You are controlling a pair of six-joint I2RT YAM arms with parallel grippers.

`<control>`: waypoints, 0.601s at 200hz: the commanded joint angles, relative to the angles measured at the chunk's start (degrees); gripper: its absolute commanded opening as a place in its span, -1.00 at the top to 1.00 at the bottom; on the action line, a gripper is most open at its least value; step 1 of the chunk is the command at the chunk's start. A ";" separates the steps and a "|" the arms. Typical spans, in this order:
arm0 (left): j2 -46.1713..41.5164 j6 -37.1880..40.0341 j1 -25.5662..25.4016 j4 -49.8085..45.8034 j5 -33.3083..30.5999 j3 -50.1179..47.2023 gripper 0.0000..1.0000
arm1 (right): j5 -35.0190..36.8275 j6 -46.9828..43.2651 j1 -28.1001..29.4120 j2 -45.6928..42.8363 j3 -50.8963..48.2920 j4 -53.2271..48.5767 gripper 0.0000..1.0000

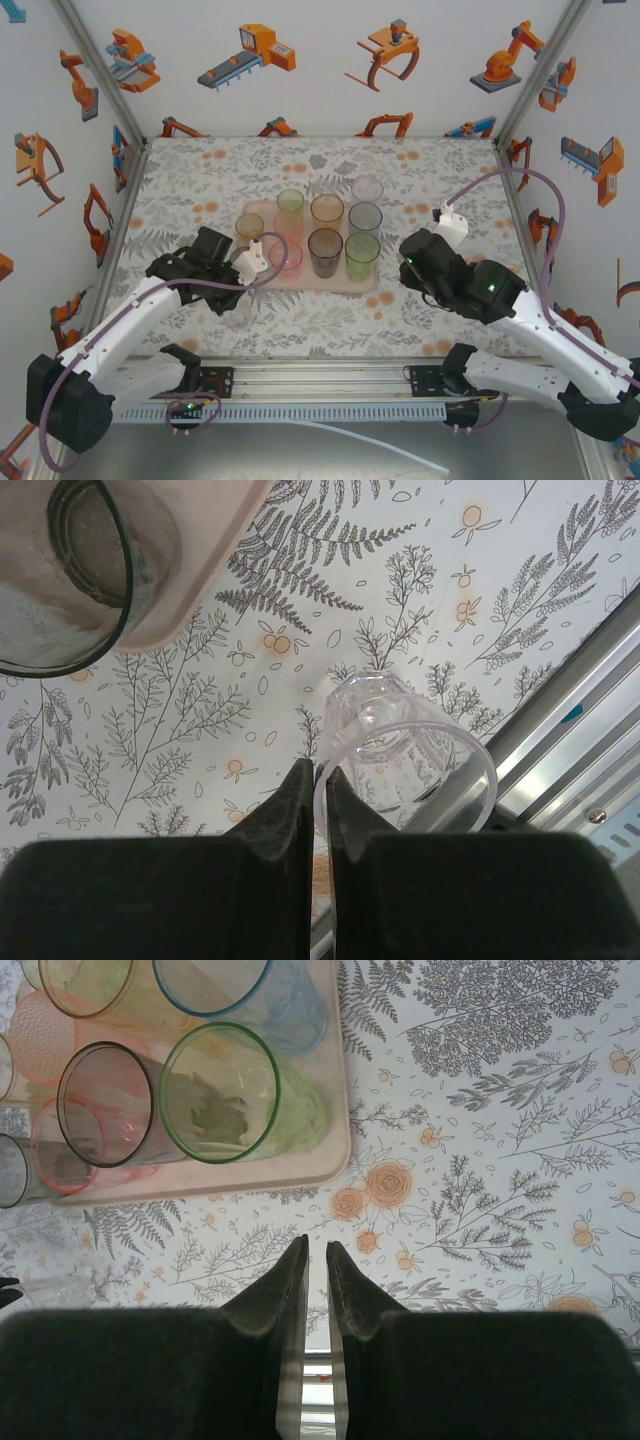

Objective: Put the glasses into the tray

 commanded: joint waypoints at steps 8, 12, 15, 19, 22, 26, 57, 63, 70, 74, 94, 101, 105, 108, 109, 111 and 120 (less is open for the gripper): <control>-1.87 -0.53 -0.24 -4.53 0.87 2.43 0.85 | 0.48 0.36 -0.32 -0.66 -0.66 0.99 0.66; -2.13 -0.44 -0.17 -5.09 1.01 2.65 0.85 | 0.48 0.41 -0.32 -0.59 -0.72 0.99 0.66; -2.26 -0.45 -0.21 -5.58 1.15 2.91 0.85 | 0.47 0.41 -0.32 -0.68 -0.72 0.95 0.66; -2.55 -0.47 -0.18 -6.17 1.31 3.25 0.85 | 0.48 0.41 -0.32 -0.67 -0.70 1.07 0.66; -2.61 -0.37 -0.25 -6.54 1.58 3.44 0.84 | 0.48 0.41 -0.32 -0.67 -0.70 1.06 0.66; -2.87 -0.30 -0.19 -7.37 1.79 3.81 0.84 | 0.48 0.38 -0.32 -0.67 -0.70 1.09 0.66; -3.21 -0.79 -0.23 -13.01 3.32 8.27 0.83 | 0.14 0.35 -0.37 -0.14 -0.84 1.45 0.66; -3.23 -1.03 -0.19 -13.93 3.37 9.35 0.83 | 0.00 0.41 -0.41 -0.05 -0.80 1.51 0.65; -3.12 -1.29 -0.18 -14.93 3.29 10.58 0.83 | -0.05 0.39 -0.41 0.09 -0.92 1.68 0.66; -3.13 -1.39 -0.18 -15.41 3.32 11.26 0.83 | -0.12 0.46 -0.37 0.11 -1.07 1.75 0.66; -2.95 -1.42 -0.25 -17.56 3.73 15.35 0.80 | -0.43 0.44 -0.41 -0.12 -1.62 2.35 0.66; -2.60 -1.36 -0.22 -18.37 3.98 17.12 0.80 | -0.49 0.58 -0.41 -0.17 -1.75 2.48 0.66; -2.18 -1.42 -0.21 -18.74 3.95 18.13 0.79 | -0.49 0.58 -0.41 -0.12 -1.75 2.56 0.66; -1.96 -1.55 -0.21 -18.90 3.84 19.03 0.79 | -0.49 0.56 -0.41 -0.06 -1.90 2.52 0.66; -1.76 -1.59 -0.19 -18.97 3.79 19.29 0.79 | -0.49 0.58 -0.41 -0.10 -1.88 2.54 0.66; -1.51 -1.70 -0.22 -19.16 3.73 19.75 0.79 | -0.49 0.58 -0.41 -0.07 -1.90 2.56 0.66; -0.06 -2.21 -0.25 -19.55 3.22 22.74 0.79 | -0.51 0.51 -0.41 -0.09 -1.91 2.57 0.66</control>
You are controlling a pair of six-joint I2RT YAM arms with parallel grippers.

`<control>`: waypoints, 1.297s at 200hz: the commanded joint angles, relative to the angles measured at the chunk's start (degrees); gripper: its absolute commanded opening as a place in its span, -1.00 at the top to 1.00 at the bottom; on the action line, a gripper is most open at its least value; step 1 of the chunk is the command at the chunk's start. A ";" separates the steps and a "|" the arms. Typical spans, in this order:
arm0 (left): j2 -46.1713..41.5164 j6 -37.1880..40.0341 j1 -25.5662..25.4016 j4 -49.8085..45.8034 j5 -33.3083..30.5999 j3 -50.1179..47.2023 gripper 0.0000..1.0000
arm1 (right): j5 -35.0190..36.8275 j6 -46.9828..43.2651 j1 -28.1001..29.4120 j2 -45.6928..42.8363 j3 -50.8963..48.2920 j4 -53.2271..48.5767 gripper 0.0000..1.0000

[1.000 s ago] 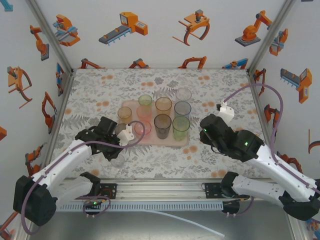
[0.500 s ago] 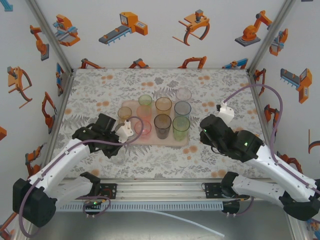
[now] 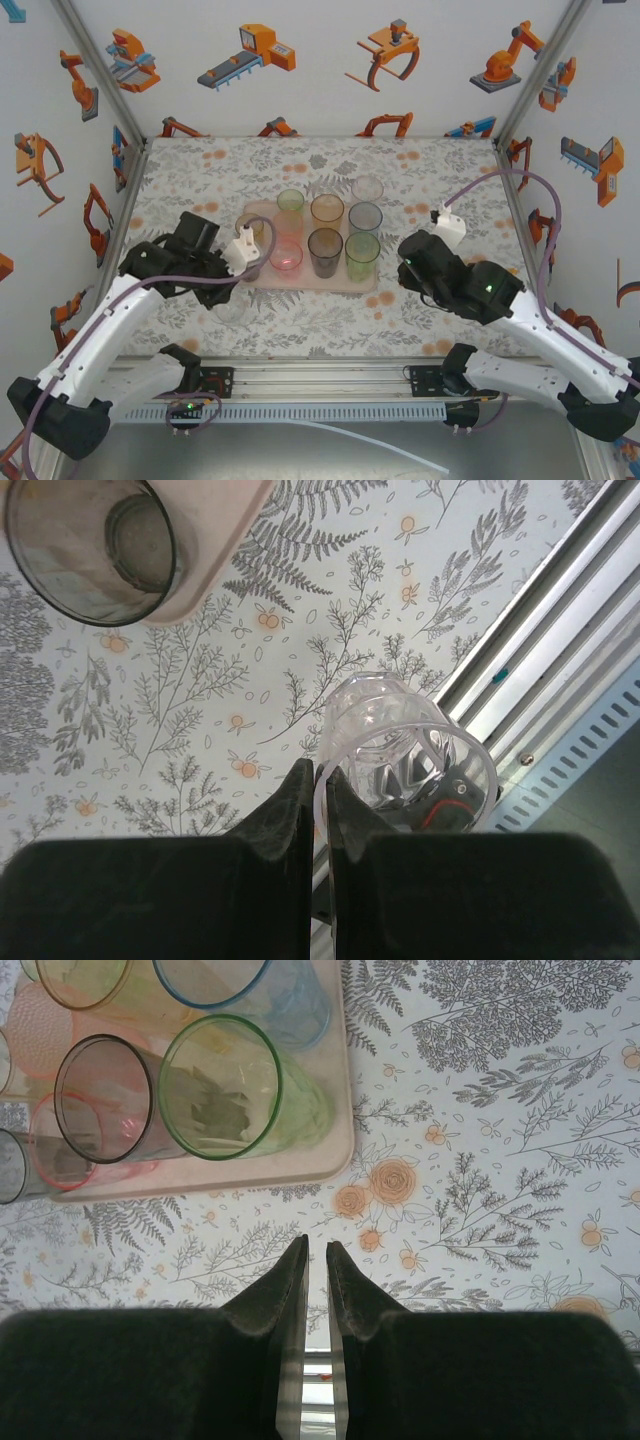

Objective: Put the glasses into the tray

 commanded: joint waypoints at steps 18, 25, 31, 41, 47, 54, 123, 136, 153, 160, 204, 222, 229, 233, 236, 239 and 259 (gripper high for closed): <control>5.44 -2.34 -0.24 -5.28 0.73 12.88 0.79 | 0.48 0.49 -0.35 -0.29 -0.73 1.19 0.66; 6.85 -2.37 -0.24 -5.24 0.62 15.16 0.79 | 0.49 0.47 -0.37 -0.50 -0.84 1.20 0.66; 8.05 -2.46 -0.24 -5.09 0.50 17.14 0.79 | 0.50 0.54 -0.40 -0.62 -1.02 1.18 0.66; 10.05 -2.47 -0.08 -4.37 -0.14 20.09 0.79 | 0.57 0.47 -0.39 -0.95 -1.10 1.17 0.66; 11.19 -2.47 -0.13 -3.93 -0.57 21.62 0.79 | 0.62 0.48 -0.40 -1.18 -1.27 1.24 0.66; 12.91 -2.42 -0.09 -3.46 -1.10 23.62 0.79 | 0.74 0.58 -0.43 -1.52 -1.55 1.17 0.66; 25.40 -0.80 1.67 3.13 -5.70 34.54 0.79 | 0.97 1.83 -1.04 -5.00 -4.34 -0.06 0.66; 26.82 -1.23 2.71 4.30 -5.15 35.31 0.79 | 0.85 1.81 -1.30 -5.19 -4.39 -0.41 0.66; 28.39 -2.21 4.40 5.26 -3.30 36.33 0.79 | 0.41 1.88 -1.53 -5.07 -4.62 -0.77 0.65; 29.17 -2.62 5.13 5.65 -2.67 36.70 0.79 | 0.32 1.90 -1.57 -4.93 -4.75 -0.87 0.65; 32.56 -4.41 8.94 7.29 -0.09 39.24 0.79 | -2.45 3.13 -3.06 -3.86 -8.33 1.31 0.64; 34.00 -4.26 9.77 7.77 -0.03 40.40 0.79 | -3.95 3.13 -3.72 -2.94 -9.31 2.39 0.63; 34.66 -4.44 10.10 7.97 -0.05 40.82 0.79 | -4.36 2.99 -3.95 -2.62 -9.63 2.69 0.63; 35.06 -4.55 10.33 7.96 -0.03 41.16 0.79 | -4.57 2.92 -4.15 -2.51 -9.86 2.85 0.63; 35.32 -4.60 10.42 7.94 -0.10 41.34 0.79 | -4.79 2.94 -4.33 -2.43 -10.05 2.97 0.62; 35.69 -4.69 10.57 8.06 -0.08 41.51 0.79 | -5.04 2.96 -4.49 -2.30 -10.34 3.09 0.62; 37.26 -5.58 11.54 9.52 -0.48 41.76 0.79 | -7.14 2.96 -5.81 -2.08 -12.22 4.88 0.63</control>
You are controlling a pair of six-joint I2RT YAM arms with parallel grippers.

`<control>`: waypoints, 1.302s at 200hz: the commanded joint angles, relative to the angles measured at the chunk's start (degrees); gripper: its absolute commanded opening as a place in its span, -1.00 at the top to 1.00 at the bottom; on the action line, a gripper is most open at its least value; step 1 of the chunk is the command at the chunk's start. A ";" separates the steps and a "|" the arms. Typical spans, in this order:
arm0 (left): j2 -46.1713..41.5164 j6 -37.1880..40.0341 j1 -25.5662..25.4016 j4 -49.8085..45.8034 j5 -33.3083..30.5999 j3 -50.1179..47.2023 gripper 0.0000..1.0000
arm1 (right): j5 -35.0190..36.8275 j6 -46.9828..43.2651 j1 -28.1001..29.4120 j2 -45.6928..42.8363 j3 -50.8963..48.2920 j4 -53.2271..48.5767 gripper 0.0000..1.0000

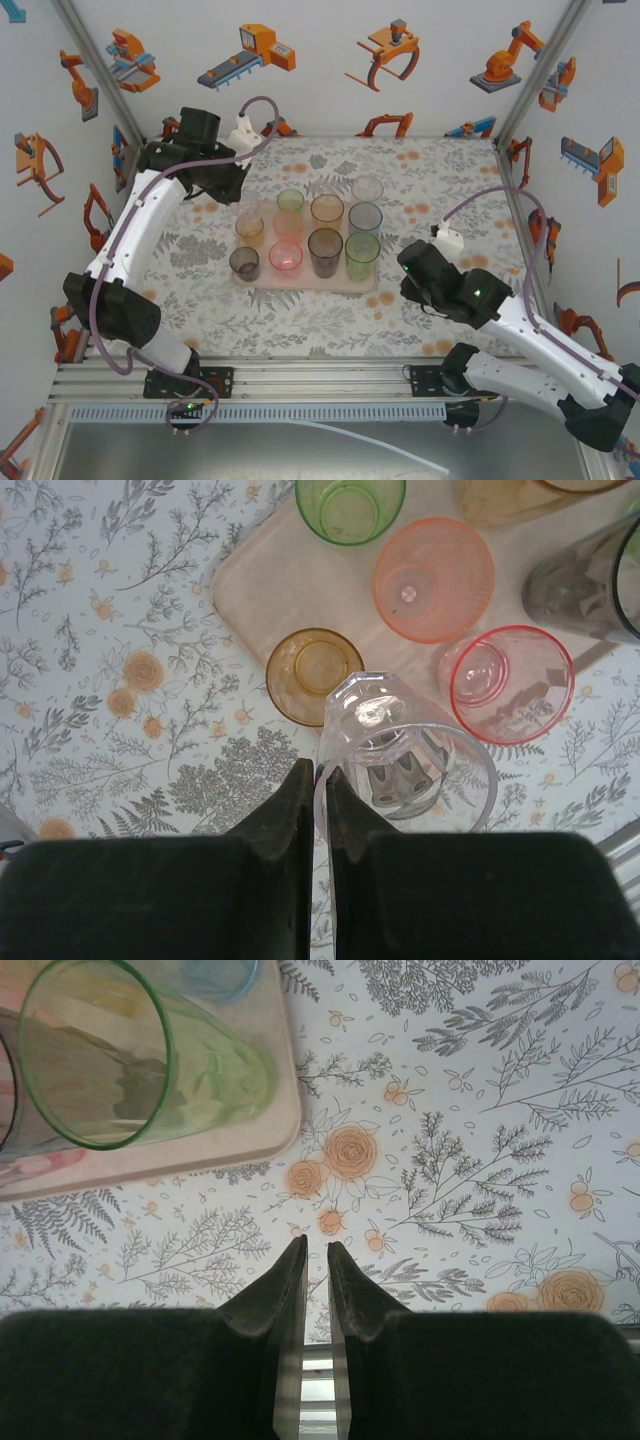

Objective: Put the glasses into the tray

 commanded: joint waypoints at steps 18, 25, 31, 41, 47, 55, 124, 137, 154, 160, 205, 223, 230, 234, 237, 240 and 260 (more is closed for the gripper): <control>3.18 -2.95 2.40 3.87 2.02 1.80 0.79 | -3.45 1.11 -2.27 -0.04 -3.68 4.07 0.62; 3.82 -3.24 2.73 4.32 2.03 1.94 0.79 | -3.60 1.12 -2.48 -0.22 -4.30 4.37 0.63; 4.40 -3.42 2.90 4.70 2.01 2.12 0.79 | -3.75 1.23 -2.66 -0.33 -4.74 4.63 0.62; 5.45 -3.64 3.25 5.19 2.04 2.36 0.79 | -4.08 1.24 -3.00 -0.50 -5.42 4.96 0.62; 5.96 -3.77 3.53 5.57 1.99 2.40 0.79 | -4.30 1.27 -3.25 -0.68 -5.69 5.08 0.62; 6.79 -4.02 3.77 6.15 1.92 2.57 0.79 | -4.47 1.24 -3.55 -0.69 -5.99 5.11 0.62; 13.76 -6.77 4.85 9.01 1.92 6.68 0.79 | -5.65 1.36 -5.48 -2.26 -7.95 5.09 0.62; 15.31 -6.95 5.09 9.03 2.19 7.69 0.79 | -5.81 1.36 -5.73 -2.46 -8.28 5.06 0.62; 16.79 -7.03 5.12 9.55 2.24 8.35 0.79 | -5.83 1.36 -6.13 -2.63 -8.38 4.99 0.63; 17.15 -7.02 5.16 9.77 2.24 8.42 0.79 | -5.75 1.26 -6.23 -2.79 -8.36 5.03 0.63; 19.97 -7.00 5.37 11.11 1.90 8.21 0.79 | -6.44 0.48 -7.50 -2.46 -8.27 5.03 0.62; 21.01 -7.06 5.39 12.16 1.80 7.66 0.78 | -6.74 0.39 -7.81 -2.21 -8.47 5.04 0.62; 21.45 -7.13 5.49 12.36 1.80 7.54 0.78 | -6.88 0.26 -7.92 -2.16 -8.47 4.99 0.63; 21.74 -7.15 5.50 12.45 1.69 7.57 0.78 | -6.94 0.18 -8.02 -2.08 -8.43 5.03 0.63; 22.05 -7.23 5.48 12.45 1.79 7.62 0.78 | -6.97 0.18 -8.10 -2.01 -8.47 5.04 0.62; 22.28 -7.20 5.54 12.46 1.80 7.67 0.78 | -6.93 0.11 -8.19 -1.99 -8.47 5.04 0.62; 23.47 -7.00 5.70 12.70 1.65 7.59 0.78 | -7.28 -0.13 -8.64 -1.62 -8.43 5.20 0.62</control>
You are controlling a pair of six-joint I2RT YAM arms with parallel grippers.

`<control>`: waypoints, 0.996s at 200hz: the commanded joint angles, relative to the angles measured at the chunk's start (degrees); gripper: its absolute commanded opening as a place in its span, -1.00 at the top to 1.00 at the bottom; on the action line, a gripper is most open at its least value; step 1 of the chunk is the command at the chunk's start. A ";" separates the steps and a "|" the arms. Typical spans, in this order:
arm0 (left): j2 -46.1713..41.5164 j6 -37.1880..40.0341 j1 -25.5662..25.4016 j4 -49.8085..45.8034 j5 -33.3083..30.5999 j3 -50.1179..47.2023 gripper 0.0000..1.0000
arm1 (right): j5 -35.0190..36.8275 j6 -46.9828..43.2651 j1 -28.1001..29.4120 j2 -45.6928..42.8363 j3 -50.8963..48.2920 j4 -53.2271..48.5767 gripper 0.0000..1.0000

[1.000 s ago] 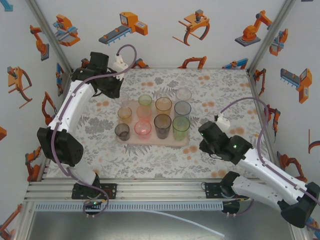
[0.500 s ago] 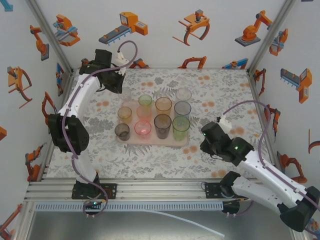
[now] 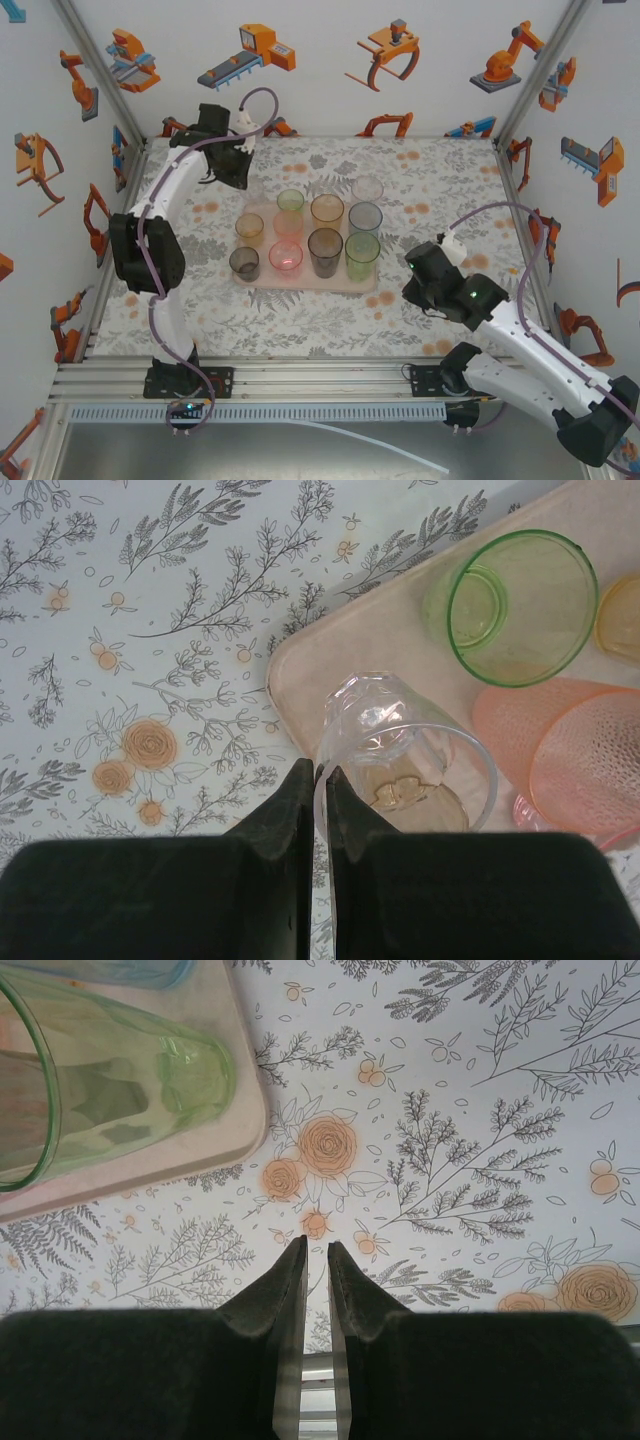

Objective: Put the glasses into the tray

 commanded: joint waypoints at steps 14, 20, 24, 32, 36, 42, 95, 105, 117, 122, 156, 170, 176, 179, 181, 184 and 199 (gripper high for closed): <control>2.49 -0.60 0.72 1.43 0.90 1.01 0.78 | -0.53 -0.64 -0.92 0.73 -0.65 0.27 0.63; 2.73 -0.53 0.83 1.53 1.03 0.93 0.78 | -0.66 -0.82 -1.10 0.93 -0.65 0.30 0.63; 2.86 -0.60 0.91 1.56 1.10 0.82 0.78 | -0.74 -0.89 -1.20 1.01 -0.59 0.38 0.62; 3.14 -0.59 0.99 1.68 1.13 0.70 0.78 | -0.89 -0.98 -1.36 1.17 -0.58 0.52 0.62; 3.29 -0.58 0.99 1.76 1.20 0.59 0.78 | -0.98 -1.07 -1.44 1.30 -0.64 0.54 0.63; 3.48 -0.57 1.06 1.98 1.06 0.48 0.78 | -1.02 -1.16 -1.55 1.41 -0.64 0.68 0.62; 5.19 -0.59 1.17 2.62 1.78 -0.93 0.76 | -2.18 -1.71 -2.32 2.79 -0.82 2.03 0.63; 5.55 -0.60 1.22 2.55 1.93 -1.08 0.76 | -2.27 -1.79 -2.42 2.90 -0.81 2.16 0.62; 5.83 -0.58 1.17 2.72 1.83 -1.27 0.76 | -2.40 -1.82 -2.50 3.04 -0.75 2.23 0.62; 6.01 -0.60 1.17 2.82 1.77 -1.43 0.76 | -2.46 -1.84 -2.51 3.09 -0.71 2.28 0.63; 7.34 -0.47 1.21 3.10 1.56 -1.31 0.76 | -2.75 -1.95 -2.78 3.07 -0.71 2.34 0.62; 7.86 -0.60 1.17 3.12 1.76 -1.28 0.76 | -2.80 -1.93 -2.86 3.11 -0.82 2.34 0.62; 8.03 -0.60 1.19 3.13 1.83 -1.27 0.75 | -2.85 -1.87 -2.87 3.07 -0.82 2.30 0.63; 8.13 -0.60 1.21 3.12 1.83 -1.28 0.75 | -2.88 -1.87 -2.87 3.07 -0.82 2.35 0.62; 8.19 -0.60 1.20 3.09 1.83 -1.32 0.75 | -2.88 -1.87 -2.94 3.07 -0.82 2.35 0.62; 8.27 -0.60 1.17 3.14 1.83 -1.29 0.75 | -2.88 -1.87 -2.96 3.08 -0.78 2.31 0.62; 8.57 -0.60 1.19 3.18 1.81 -1.28 0.75 | -2.88 -1.89 -3.04 3.07 -0.87 2.37 0.62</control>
